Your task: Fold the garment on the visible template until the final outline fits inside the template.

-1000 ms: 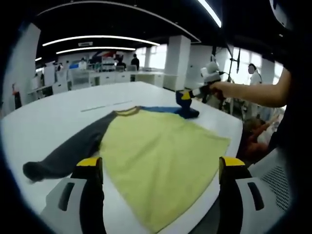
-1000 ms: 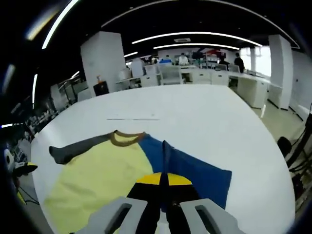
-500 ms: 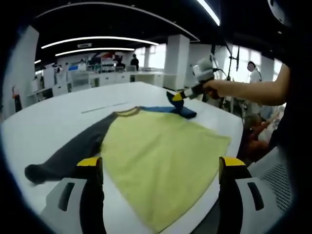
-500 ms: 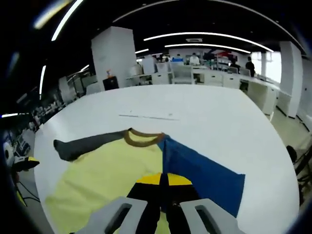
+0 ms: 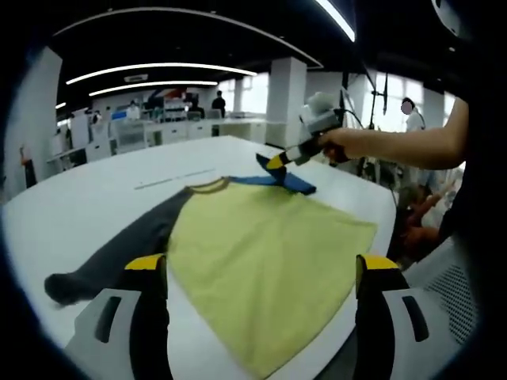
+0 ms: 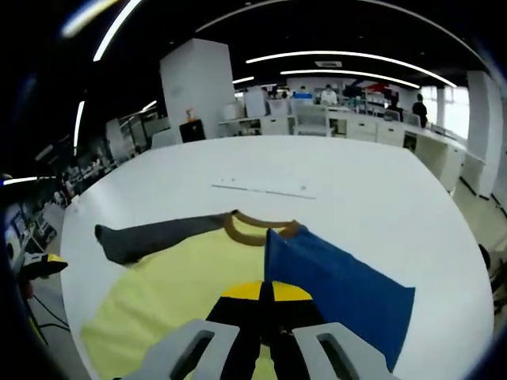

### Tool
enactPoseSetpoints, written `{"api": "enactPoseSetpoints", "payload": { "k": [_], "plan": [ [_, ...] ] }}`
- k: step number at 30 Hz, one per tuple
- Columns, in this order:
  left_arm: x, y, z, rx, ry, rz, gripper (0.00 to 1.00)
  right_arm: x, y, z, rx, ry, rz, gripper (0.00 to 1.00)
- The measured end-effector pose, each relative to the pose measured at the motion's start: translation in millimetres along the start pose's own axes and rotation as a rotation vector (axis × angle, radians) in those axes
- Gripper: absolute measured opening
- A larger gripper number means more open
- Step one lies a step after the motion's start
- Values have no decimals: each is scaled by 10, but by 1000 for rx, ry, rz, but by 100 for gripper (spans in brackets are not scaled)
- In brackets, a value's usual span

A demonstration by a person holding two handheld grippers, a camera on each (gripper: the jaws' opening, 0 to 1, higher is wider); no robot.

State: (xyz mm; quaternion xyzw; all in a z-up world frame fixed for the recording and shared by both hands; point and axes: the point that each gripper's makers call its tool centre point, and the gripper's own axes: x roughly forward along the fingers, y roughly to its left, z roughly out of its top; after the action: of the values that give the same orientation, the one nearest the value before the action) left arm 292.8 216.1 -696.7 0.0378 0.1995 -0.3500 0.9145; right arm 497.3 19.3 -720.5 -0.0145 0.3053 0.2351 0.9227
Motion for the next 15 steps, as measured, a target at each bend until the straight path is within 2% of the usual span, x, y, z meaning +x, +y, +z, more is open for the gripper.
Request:
{"api": "enactPoseSetpoints", "payload": {
  "k": [15],
  "plan": [
    [-36,17,-4,-11,-6,11,94,255,416,128,-11,12,74,0]
  ]
}}
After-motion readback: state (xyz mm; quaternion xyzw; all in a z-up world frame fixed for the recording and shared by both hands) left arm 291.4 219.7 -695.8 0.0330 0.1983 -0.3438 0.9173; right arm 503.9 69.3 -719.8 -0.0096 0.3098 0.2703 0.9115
